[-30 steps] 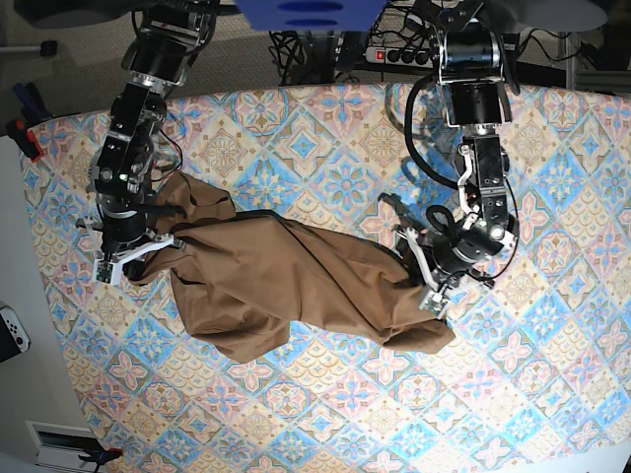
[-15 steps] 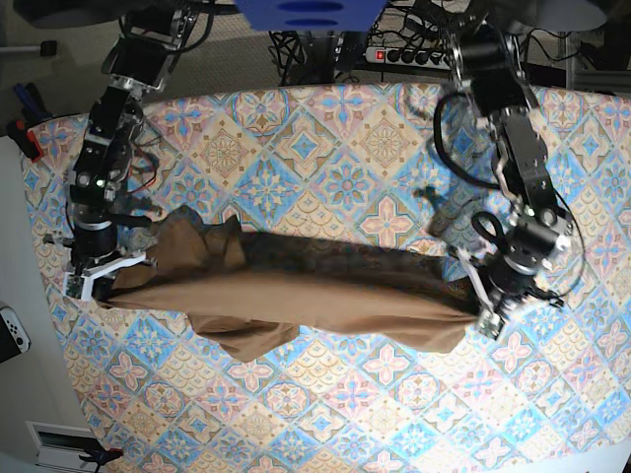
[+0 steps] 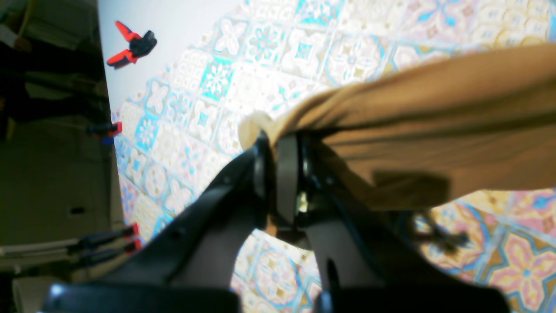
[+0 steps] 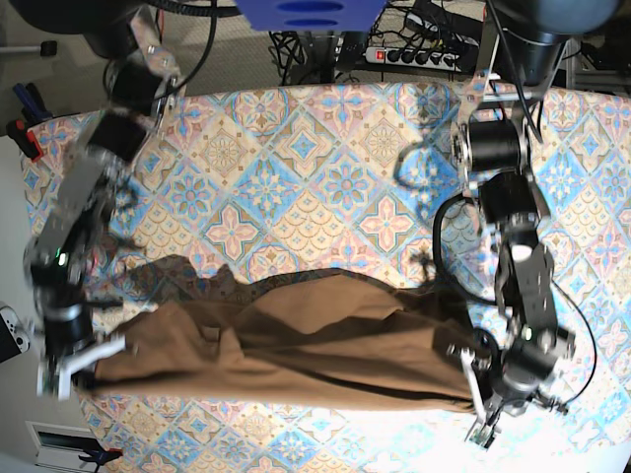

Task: Layout the t-shirt on the table in an organized manner, then fold the t-shirt properly
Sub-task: 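Lift the shirt with both grippers and shake it out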

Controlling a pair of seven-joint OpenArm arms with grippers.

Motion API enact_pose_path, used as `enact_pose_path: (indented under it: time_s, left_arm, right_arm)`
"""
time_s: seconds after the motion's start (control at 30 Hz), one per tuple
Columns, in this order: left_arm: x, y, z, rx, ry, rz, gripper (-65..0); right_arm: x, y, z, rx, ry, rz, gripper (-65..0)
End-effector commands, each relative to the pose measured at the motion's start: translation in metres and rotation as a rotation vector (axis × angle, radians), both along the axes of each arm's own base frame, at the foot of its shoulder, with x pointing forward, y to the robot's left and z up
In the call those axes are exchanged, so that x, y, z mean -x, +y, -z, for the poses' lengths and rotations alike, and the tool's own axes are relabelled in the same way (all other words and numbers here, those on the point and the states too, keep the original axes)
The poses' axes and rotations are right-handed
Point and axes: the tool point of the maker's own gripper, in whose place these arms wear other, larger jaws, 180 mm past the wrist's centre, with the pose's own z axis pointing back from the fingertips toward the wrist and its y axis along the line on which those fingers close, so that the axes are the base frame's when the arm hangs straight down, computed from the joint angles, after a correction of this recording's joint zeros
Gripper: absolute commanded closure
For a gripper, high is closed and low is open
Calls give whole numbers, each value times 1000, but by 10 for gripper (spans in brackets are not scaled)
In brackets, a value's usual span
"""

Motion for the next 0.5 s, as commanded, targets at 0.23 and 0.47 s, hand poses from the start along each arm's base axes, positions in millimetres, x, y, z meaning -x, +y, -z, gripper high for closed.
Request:
enact_pose_path:
  time_s: [0.23,0.47]
  left_arm:
    - [-47,-4,-57,3,-124,5,0]
    - [-88,-10,-90,100,-176,15,0]
  right_arm:
    - [-46,5,-49,2,-68,-50,0]
    - [-76,26,-60,22,-39,-116,0]
